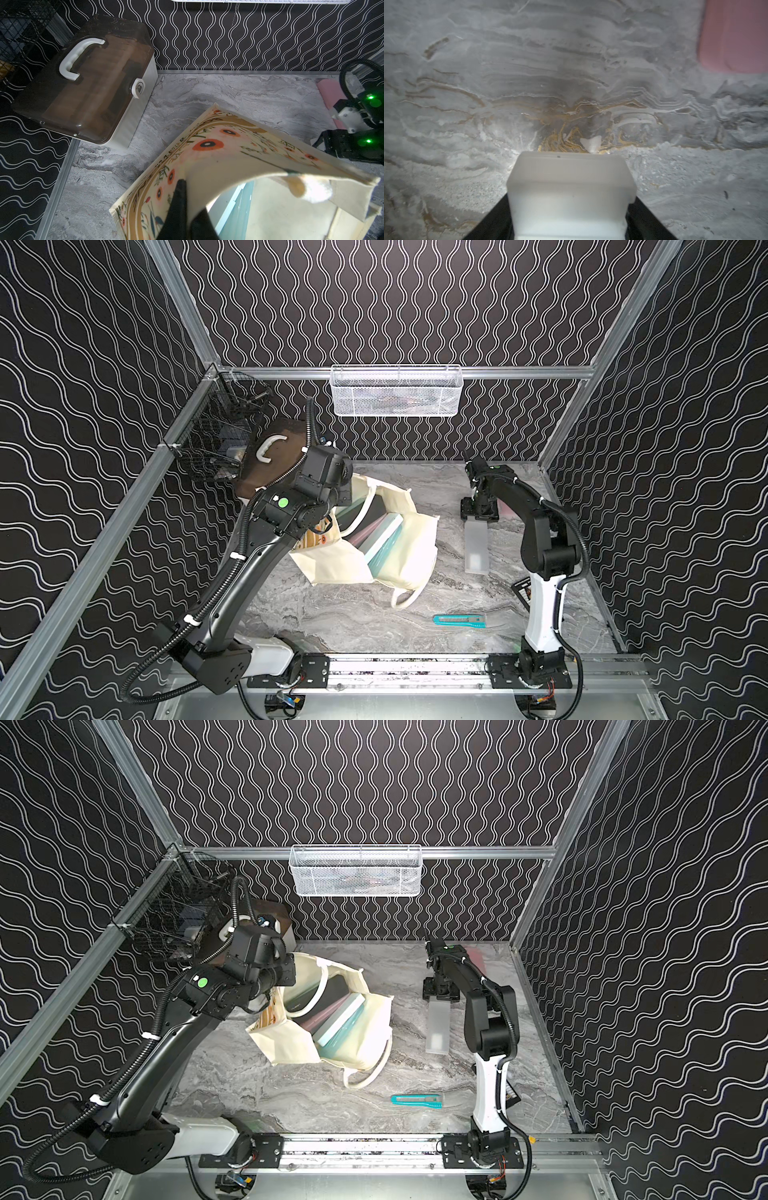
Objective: Take out the pencil case from the canvas bag
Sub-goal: Place the pencil case at the center of the board.
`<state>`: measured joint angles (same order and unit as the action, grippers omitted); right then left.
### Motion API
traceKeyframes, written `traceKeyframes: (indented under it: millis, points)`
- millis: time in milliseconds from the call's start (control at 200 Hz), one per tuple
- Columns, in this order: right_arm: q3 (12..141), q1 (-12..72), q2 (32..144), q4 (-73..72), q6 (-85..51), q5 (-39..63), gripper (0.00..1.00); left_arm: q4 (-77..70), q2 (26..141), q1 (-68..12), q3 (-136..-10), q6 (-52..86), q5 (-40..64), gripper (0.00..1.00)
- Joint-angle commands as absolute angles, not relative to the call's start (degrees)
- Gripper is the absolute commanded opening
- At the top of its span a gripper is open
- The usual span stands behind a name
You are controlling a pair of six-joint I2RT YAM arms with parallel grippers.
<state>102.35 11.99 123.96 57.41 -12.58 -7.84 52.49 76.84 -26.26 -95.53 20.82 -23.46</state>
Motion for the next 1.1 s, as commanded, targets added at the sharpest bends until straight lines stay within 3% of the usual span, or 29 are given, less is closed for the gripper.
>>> traceKeyframes:
  millis: [0,55,130,175,395,781,1096]
  points:
    - [103.01,11.74,125.48,58.37,-11.95,-5.26,0.7,48.5,75.84,-26.21,-95.54,19.99,-23.82,0.0]
    - [102.92,11.7,126.05,58.17,-12.08,-4.83,0.77,48.51,75.84,-26.24,-95.58,19.81,-23.59,0.0]
    - [102.75,11.69,126.19,58.06,-12.3,-4.4,0.95,48.6,76.01,-26.25,-95.74,19.6,-23.38,0.0]
    - [102.7,11.69,126.05,57.93,-12.61,-4.57,0.99,48.57,76.07,-26.19,-95.76,19.43,-23.16,0.0]
    - [97.43,11.78,118.21,54.3,-15.78,-6.9,0.99,48.08,77.33,-26.27,-97.3,19.25,-22.33,0.0]
    - [68.4,14.49,90.94,41.84,-27.68,-8.54,0.94,46.91,83.69,-26.16,-103.86,16.18,-23.02,0.0]
    - [57.92,18.06,85.72,41.77,-29.84,-7.44,0.92,46.85,87.19,-26.03,-106.97,16.46,-23.25,0.0]
